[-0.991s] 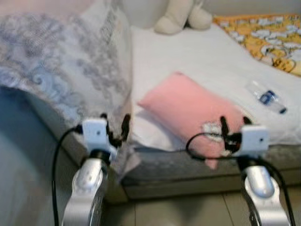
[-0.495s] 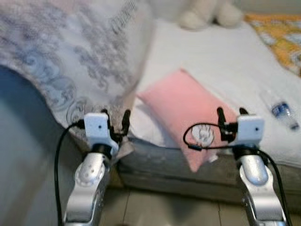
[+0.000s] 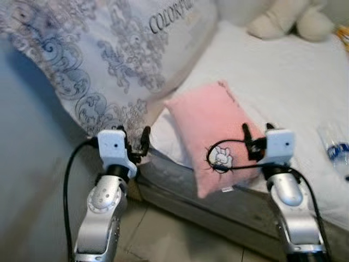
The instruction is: Clean up the room
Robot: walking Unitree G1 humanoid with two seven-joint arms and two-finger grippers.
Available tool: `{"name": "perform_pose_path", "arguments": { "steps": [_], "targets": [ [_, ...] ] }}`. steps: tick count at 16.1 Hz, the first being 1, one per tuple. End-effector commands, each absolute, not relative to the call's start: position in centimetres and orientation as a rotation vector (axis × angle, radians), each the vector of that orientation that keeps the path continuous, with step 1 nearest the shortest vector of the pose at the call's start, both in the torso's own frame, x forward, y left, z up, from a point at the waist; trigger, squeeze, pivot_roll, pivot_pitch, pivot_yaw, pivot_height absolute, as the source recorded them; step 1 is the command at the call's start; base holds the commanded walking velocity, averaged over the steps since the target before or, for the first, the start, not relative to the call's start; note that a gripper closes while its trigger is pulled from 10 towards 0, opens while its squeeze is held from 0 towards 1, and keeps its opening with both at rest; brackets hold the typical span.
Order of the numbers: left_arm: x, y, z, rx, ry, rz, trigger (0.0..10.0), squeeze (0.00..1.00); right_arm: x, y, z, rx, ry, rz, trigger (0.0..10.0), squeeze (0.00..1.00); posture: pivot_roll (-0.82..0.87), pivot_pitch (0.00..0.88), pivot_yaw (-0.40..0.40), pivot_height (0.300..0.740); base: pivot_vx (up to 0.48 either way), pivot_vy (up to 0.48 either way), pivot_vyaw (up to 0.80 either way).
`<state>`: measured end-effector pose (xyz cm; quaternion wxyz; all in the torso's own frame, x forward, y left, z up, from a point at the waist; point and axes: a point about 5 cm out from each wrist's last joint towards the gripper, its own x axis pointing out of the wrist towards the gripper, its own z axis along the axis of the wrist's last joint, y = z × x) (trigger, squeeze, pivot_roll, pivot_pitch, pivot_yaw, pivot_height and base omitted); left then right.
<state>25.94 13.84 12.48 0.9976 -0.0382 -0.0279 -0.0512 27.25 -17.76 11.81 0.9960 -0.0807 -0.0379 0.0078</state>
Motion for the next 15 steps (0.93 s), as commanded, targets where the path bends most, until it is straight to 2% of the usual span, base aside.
{"name": "perform_pose_path", "arguments": {
  "steps": [1,8,9,15],
  "targets": [
    [25.7,14.5,12.3,-0.061,-0.054,-0.091,10.0,0.0,27.4,-16.9,11.8,-0.146,-0.083,0.046,10.0,0.0,-0.12,0.0,0.09,0.74,0.0,-0.48,0.56],
    [26.5,14.2,12.4,-0.055,-0.044,-0.114,10.0,0.0,27.8,-16.9,11.9,-0.158,-0.097,0.056,10.0,0.0,-0.13,0.0,0.093,0.74,0.0,-0.48,0.56],
    [26.6,14.4,12.3,-0.067,-0.046,-0.108,10.0,0.0,27.9,-17.1,11.8,-0.16,-0.087,0.033,10.0,0.0,-0.13,0.0,0.095,0.74,0.0,-0.315,0.0],
    [27.0,14.6,12.7,-0.04,-0.064,-0.129,10.0,0.0,28.3,-17.0,11.8,-0.158,-0.094,0.034,10.0,0.0,-0.13,0.0,0.096,0.74,0.0,0.0,0.0]
  ]
}}
